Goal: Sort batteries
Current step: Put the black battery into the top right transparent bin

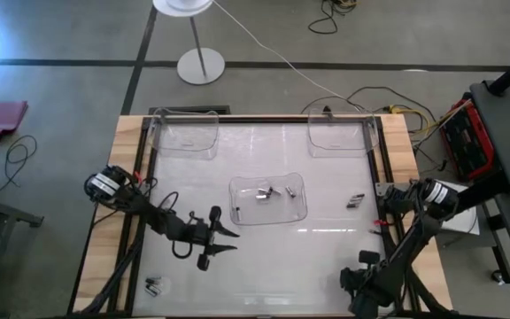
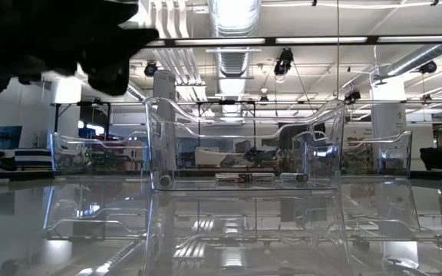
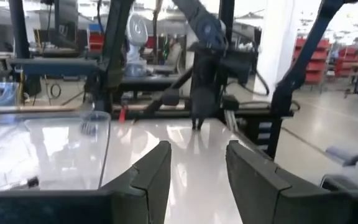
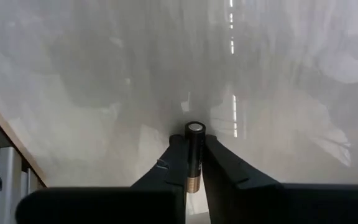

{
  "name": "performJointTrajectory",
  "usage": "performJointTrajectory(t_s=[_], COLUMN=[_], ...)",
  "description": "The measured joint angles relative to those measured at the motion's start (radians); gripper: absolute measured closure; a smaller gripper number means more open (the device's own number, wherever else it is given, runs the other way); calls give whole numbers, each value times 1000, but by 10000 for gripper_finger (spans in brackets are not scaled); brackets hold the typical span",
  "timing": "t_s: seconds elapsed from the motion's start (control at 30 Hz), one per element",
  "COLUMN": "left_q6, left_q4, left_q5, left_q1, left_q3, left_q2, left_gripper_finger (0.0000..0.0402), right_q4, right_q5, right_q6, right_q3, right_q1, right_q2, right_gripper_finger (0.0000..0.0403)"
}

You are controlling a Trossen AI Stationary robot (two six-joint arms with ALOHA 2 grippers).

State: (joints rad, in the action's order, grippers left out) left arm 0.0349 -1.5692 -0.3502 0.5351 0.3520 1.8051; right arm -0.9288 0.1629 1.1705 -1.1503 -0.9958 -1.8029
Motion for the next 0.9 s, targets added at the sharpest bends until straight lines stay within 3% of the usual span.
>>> performJointTrajectory(t_s=[0.27,0.47,0.67,0.9], left_q6=[-130,-90,-10,-8], left_q4=[-1,10,5,11], left_q5=[1,-34,-35,-35], left_q1=[39,41,54,82], left_q3=[20,-5,-33,-32], left_q2=[-44,-41,-58,-65], left_gripper_finger=[267,267,267,267], right_q4=[-283,-360,-379,-355], right_q5=[-167,-373,-628,-636], right_q6=[-41,-212,-205,-364], right_q3=[-99,-115,-107,-96], right_q1=[163,378,721,1273], right_q2=[112,260,394,495], right_gripper_finger=[386,388,388,388])
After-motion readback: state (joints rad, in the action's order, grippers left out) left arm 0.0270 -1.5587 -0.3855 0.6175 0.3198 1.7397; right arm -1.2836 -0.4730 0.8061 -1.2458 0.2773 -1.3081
